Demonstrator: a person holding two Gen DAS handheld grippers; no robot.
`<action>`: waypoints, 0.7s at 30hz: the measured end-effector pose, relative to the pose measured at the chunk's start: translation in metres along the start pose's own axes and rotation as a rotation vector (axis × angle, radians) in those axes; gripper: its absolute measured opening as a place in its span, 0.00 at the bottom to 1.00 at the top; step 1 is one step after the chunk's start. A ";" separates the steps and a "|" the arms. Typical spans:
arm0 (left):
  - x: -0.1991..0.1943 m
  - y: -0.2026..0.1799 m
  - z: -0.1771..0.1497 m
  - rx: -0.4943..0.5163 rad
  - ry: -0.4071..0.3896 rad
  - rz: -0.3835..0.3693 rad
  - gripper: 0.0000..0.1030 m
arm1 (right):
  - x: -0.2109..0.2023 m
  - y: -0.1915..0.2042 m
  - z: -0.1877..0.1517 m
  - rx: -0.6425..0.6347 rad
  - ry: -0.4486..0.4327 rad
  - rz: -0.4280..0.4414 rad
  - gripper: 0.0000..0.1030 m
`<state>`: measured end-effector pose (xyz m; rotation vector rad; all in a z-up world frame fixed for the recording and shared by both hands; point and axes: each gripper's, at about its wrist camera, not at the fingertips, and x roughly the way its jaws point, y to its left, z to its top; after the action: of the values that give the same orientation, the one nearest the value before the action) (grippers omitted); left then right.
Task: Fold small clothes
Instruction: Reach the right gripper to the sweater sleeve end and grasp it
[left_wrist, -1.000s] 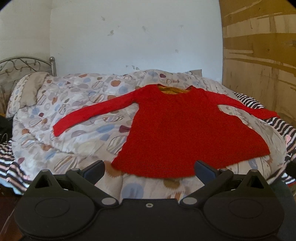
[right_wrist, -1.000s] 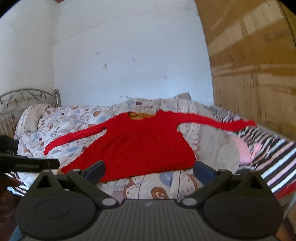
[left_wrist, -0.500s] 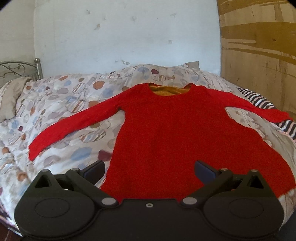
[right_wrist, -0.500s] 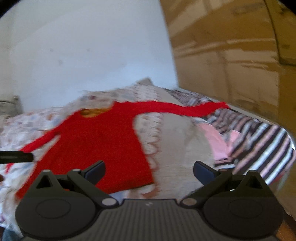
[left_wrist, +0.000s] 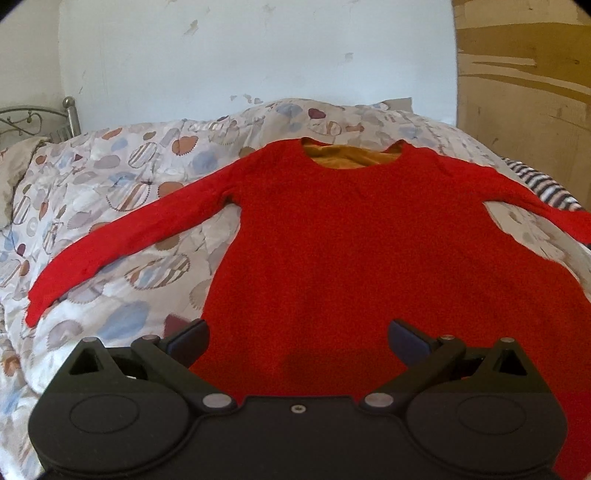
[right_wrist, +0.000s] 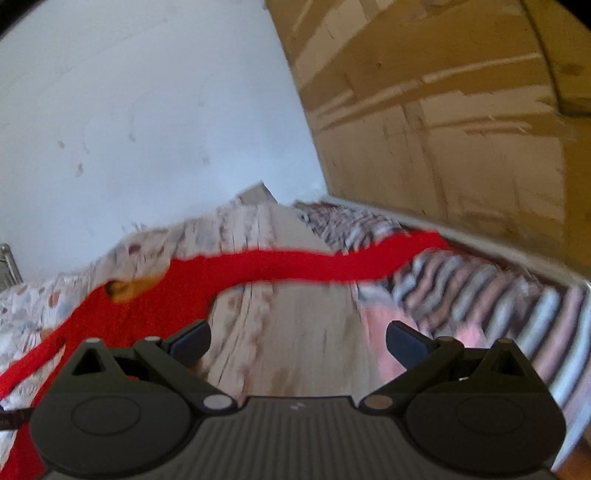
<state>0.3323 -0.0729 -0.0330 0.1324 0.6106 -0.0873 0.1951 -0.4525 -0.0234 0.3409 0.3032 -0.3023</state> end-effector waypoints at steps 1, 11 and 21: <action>0.009 -0.002 0.005 -0.010 0.001 0.005 0.99 | 0.015 -0.007 0.008 -0.005 0.019 0.005 1.00; 0.051 -0.020 0.010 0.005 0.022 -0.003 0.99 | 0.148 -0.100 0.062 0.120 0.126 -0.121 1.00; 0.050 -0.002 -0.007 0.035 0.054 0.009 0.99 | 0.217 -0.185 0.061 0.480 0.134 -0.244 0.87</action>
<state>0.3686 -0.0762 -0.0676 0.1718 0.6622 -0.0861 0.3446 -0.6926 -0.0935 0.8017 0.4048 -0.5964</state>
